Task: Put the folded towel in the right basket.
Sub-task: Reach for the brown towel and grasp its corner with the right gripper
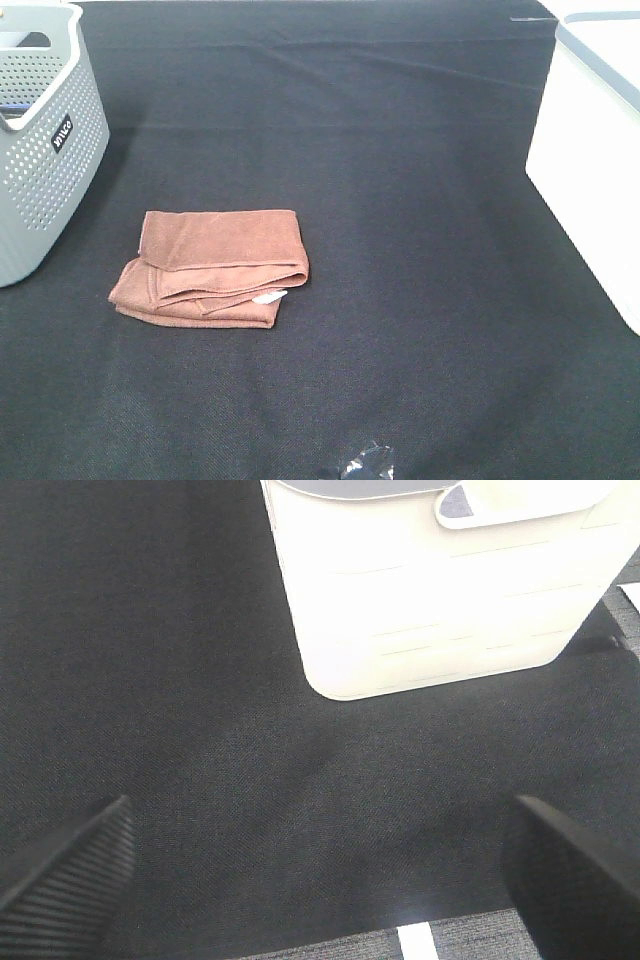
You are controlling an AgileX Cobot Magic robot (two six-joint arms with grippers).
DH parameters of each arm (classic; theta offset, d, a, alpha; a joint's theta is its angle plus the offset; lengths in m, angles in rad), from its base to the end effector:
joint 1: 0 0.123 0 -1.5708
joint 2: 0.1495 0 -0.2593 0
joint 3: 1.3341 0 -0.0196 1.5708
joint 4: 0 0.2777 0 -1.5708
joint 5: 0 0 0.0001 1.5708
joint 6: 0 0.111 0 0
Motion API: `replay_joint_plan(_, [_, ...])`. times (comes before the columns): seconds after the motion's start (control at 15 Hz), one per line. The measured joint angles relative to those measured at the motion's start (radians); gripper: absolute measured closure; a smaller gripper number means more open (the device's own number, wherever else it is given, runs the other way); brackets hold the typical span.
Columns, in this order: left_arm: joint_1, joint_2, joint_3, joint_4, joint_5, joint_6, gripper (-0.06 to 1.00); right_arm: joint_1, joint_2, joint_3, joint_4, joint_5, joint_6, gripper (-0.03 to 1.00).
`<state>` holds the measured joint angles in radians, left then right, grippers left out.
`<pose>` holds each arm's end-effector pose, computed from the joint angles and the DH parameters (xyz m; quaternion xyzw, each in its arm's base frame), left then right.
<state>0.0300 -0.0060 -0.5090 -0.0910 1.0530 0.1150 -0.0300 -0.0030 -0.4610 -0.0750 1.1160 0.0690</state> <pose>0.0610 -0.0069 0.2854 0.0379 0.8455 -0.0069 0.5325 0.0631 -0.0094 0.2637 0.0451 0.8744 -0.0281 0.4824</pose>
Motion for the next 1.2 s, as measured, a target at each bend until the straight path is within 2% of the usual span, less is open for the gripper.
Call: replay_joint_plan(1.2, [0.000, 0.000, 0.000, 0.000, 0.000, 0.000, -0.05, 0.000, 0.000, 0.000, 0.000, 0.000, -0.001, 0.01])
